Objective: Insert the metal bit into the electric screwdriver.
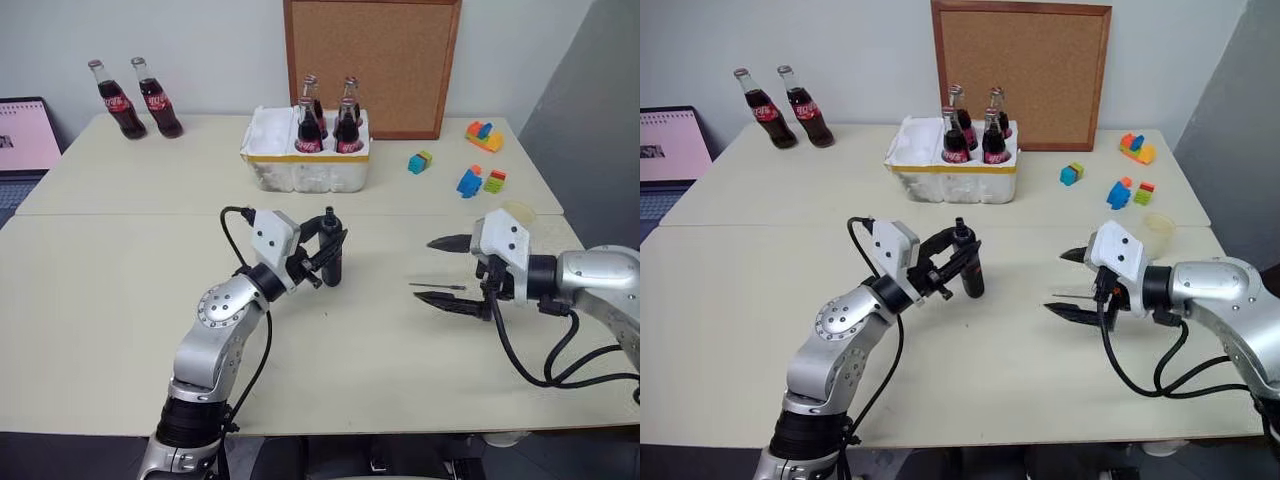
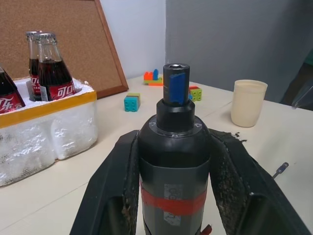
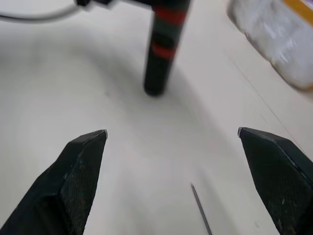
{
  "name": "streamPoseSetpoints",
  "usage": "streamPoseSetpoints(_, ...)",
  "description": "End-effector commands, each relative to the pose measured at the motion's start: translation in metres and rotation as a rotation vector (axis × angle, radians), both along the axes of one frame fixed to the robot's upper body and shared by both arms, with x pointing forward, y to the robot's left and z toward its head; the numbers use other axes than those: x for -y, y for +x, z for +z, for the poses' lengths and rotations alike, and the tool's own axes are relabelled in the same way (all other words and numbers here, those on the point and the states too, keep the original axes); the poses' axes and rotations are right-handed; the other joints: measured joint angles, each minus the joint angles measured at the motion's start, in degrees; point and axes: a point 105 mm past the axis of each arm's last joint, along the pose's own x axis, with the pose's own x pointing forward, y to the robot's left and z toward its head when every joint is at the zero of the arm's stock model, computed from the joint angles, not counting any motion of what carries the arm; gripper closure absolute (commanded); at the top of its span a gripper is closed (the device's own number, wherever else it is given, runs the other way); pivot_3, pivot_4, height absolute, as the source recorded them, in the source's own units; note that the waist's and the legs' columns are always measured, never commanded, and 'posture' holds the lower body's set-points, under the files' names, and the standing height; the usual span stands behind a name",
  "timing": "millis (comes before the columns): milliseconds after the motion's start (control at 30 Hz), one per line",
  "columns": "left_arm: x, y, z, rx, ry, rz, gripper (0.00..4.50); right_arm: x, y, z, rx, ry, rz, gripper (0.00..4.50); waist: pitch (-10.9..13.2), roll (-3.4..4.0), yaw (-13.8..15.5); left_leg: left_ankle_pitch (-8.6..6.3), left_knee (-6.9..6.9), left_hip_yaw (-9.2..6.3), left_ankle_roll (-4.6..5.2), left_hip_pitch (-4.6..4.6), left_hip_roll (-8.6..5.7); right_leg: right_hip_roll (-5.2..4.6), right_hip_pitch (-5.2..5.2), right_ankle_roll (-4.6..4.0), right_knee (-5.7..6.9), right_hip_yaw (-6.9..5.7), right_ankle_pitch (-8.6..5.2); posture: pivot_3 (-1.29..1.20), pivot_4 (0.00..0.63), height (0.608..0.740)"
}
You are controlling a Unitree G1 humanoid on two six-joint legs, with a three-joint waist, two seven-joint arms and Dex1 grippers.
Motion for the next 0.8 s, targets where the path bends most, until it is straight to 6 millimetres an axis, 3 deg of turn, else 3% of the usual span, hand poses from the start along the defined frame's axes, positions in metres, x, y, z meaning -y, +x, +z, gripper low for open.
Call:
streamPoseSetpoints(33, -0.002, 0.002, -0.010, -0.023, 0.029, 0.019, 2.86, 0.018, 0.016, -0.019, -0.067, -0.168, 0.008, 0.00, 0.0, 0.00, -0.1, 0.00, -0.01, 0.02, 0.00, 0.02, 0.00, 0.00, 0.00, 0.00, -0.01, 0.02, 0.00, 0.00, 0.150, 0.740)
streamPoseSetpoints(167, 0.000, 0.001, -0.013, -0.013, 0.045, 0.018, 2.86, 0.027, 0.033, -0.035, -0.140, -0.289, 0.018, 0.00, 0.0, 0.00, -0.1, 0.00, -0.36, 0.07, 0.00, 0.16, -0.02, 0.00, -0.03, -0.01, -0.08, 0.07, -0.01, 0.00, 0.150, 0.740)
streamPoseSetpoints(467, 0.001, 0.002, -0.014, 0.000, 0.050, 0.028, 2.86, 0.025, 0.059, -0.052, -0.269, -0.432, 0.073, 0.00, 0.0, 0.03, -0.1, 0.01, -0.61, 0.03, -0.01, 0.17, 0.04, 0.00, -0.10, -0.15, -0.11, 0.00, -0.09, 0.00, 0.150, 0.740)
streamPoseSetpoints(800, 0.002, 0.001, -0.016, -0.001, 0.054, 0.034, 2.86, 0.018, 0.066, -0.058, -0.291, -0.482, 0.094, 2.03, 0.0, 0.05, -0.2, 0.01, -0.60, -0.01, -0.01, 0.18, 0.05, -0.09, -0.09, -0.15, -0.08, -0.01, -0.09, 0.00, 0.150, 0.740)
